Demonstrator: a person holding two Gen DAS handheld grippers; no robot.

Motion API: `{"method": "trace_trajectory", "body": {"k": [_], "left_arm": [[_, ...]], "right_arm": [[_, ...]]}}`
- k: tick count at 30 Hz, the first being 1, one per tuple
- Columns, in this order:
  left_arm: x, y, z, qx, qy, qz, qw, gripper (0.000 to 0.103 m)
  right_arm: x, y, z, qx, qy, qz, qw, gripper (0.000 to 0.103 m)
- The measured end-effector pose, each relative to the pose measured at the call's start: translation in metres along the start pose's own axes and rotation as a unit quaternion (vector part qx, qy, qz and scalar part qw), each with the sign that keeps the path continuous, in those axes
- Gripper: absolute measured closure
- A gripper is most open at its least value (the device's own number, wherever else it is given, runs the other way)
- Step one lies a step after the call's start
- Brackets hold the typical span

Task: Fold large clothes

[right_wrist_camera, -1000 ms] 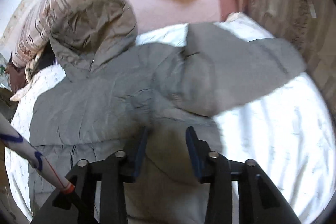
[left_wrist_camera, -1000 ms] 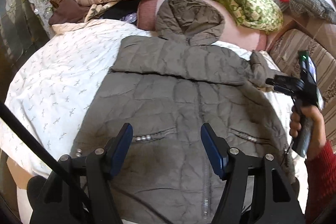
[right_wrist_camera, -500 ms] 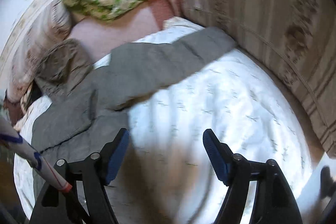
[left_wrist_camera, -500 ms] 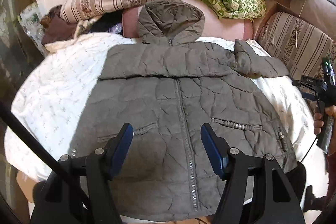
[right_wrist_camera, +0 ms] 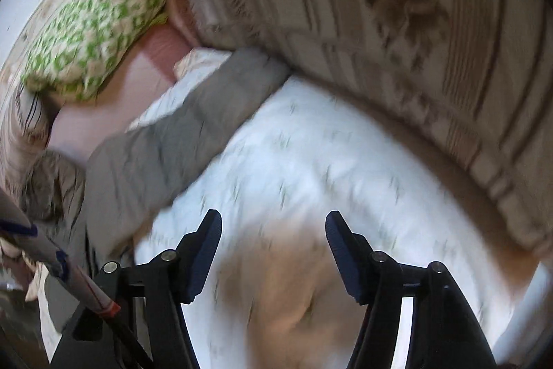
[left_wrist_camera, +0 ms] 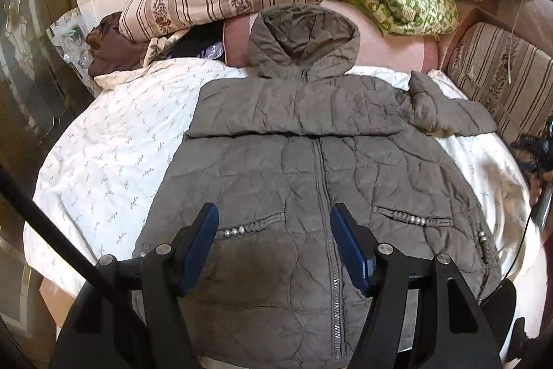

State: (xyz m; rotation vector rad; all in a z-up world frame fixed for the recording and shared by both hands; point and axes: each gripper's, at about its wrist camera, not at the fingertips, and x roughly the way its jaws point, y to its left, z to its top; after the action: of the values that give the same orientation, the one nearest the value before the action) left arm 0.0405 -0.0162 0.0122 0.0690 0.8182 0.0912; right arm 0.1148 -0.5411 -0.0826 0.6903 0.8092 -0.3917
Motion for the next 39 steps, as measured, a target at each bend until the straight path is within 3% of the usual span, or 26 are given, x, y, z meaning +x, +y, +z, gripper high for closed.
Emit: {"method": "trace_trajectory", "body": {"k": [6,16,20,22,23,25,33,39], "left_arm": [[0.025,-0.002,0.008,-0.005,0.026,0.012,0.9996,0.037],[0.056,-0.009,0.022,-0.012,0.051,0.036,0.9979,0.037],[0.056,-0.011,0.021,-0.008,0.050,0.044,0.9977,0.037],[0.055,-0.009,0.020,-0.008,0.051,0.045,0.9977,0.037],[0.054,-0.007,0.019,-0.008,0.050,0.045,0.9977,0.037],[0.052,-0.003,0.018,-0.011,0.048,0.045,0.9978,0.037],[0.038,0.023,0.010,-0.033,0.031,0.024,0.9987,0.037],[0.025,0.048,0.001,-0.055,0.012,0.016,0.9983,0.037]], "right_arm": [[0.043,-0.007,0.037,0.029,0.000,-0.002,1.000,0.037],[0.136,0.015,0.083,0.061,0.043,0.025,0.997,0.037],[0.153,0.025,0.094,0.068,0.034,0.021,0.997,0.028],[0.154,0.031,0.098,0.059,0.037,0.001,0.998,0.058],[0.151,0.031,0.099,0.062,0.038,0.007,0.997,0.079],[0.138,0.026,0.102,0.074,0.029,0.027,0.996,0.087],[0.047,0.020,0.112,0.052,-0.029,0.042,0.997,0.091],[-0.025,0.076,0.112,-0.028,-0.080,0.027,0.996,0.092]]}}
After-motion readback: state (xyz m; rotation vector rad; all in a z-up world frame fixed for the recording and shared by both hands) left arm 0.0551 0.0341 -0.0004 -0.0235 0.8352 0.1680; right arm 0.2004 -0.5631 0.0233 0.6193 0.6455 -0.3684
